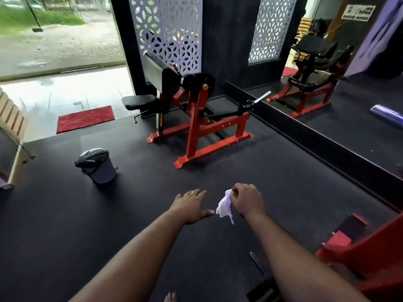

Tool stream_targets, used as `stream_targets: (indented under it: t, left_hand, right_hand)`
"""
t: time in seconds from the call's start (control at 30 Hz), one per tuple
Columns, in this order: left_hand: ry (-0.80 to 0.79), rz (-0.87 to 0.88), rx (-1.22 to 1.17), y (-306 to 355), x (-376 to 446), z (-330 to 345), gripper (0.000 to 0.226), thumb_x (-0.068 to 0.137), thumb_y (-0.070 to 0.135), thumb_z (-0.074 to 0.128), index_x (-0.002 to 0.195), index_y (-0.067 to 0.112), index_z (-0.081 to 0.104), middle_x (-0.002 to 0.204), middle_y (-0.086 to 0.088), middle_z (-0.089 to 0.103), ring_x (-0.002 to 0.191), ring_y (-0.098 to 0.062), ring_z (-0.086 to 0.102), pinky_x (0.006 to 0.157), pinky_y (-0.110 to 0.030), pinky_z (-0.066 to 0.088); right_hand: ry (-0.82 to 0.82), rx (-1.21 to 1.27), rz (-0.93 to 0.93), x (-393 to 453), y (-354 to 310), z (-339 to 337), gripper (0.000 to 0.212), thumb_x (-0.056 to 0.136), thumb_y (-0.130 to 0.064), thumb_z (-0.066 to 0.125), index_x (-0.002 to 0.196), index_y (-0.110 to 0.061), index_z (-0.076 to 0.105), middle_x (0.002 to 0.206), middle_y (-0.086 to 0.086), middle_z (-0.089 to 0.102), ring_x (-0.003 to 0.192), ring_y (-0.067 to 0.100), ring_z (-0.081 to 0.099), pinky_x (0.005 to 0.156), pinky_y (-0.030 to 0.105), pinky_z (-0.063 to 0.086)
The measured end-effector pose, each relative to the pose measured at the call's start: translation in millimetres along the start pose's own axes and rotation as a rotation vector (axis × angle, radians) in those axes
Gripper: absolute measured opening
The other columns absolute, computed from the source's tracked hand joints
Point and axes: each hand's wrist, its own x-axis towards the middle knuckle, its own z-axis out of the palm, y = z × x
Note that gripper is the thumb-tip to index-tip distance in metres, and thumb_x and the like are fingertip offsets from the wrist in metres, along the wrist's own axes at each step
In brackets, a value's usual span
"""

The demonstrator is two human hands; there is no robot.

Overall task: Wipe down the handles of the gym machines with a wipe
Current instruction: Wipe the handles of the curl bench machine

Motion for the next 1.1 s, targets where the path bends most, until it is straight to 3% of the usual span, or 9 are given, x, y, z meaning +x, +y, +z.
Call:
stream_targets:
  t: [0.23,0.5,0.73,1.1]
  left_hand:
    - [-0.054,0.096,0.02,-46.5,161.7,-47.6,0.093,0.094,0.077,0.043,0.165,0.027,0.012,0.172,0.001,0.015,0.158,-0.021,0.016,0.125,-0.052,0.016]
    - [-0.114,0.254,0.103,-56.6,334.4,-130.5,0.094,0.094,0.078,0.041,0.165,0.025,0.013,0.172,0.0,0.017,0.157,-0.023,0.018,0.125,-0.052,0.018]
    - [-0.138,0.369,0.175,-6.9,498.0,-172.5,0.094,0.093,0.079,0.041,0.165,0.025,0.014,0.172,0.0,0.017,0.157,-0.022,0.019,0.123,-0.051,0.02]
    - [-0.163,0.4,0.199,94.6,752.0,-241.8,0.095,0.093,0.079,0.044,0.165,0.025,0.014,0.171,-0.001,0.019,0.156,-0.023,0.021,0.123,-0.052,0.023]
  right_hand:
    - [0.032,0.024,0.145,143.9,10.9,35.3,0.015,0.088,-0.033,0.056,0.091,-0.024,0.068,0.093,-0.003,0.071,0.096,0.024,0.059,0.077,0.036,0.048]
    - [0.079,0.026,0.332,287.5,33.1,23.6,0.015,0.088,-0.031,0.055,0.091,-0.024,0.068,0.093,-0.006,0.071,0.098,0.022,0.058,0.077,0.035,0.048]
    - [0.109,0.046,0.44,413.5,113.9,22.2,0.014,0.088,-0.034,0.055,0.091,-0.026,0.066,0.094,-0.01,0.07,0.099,0.02,0.056,0.08,0.035,0.049]
    - [0.098,0.102,0.53,633.6,266.3,-8.5,0.014,0.089,-0.033,0.054,0.09,-0.027,0.066,0.094,-0.007,0.07,0.1,0.021,0.056,0.081,0.036,0.05]
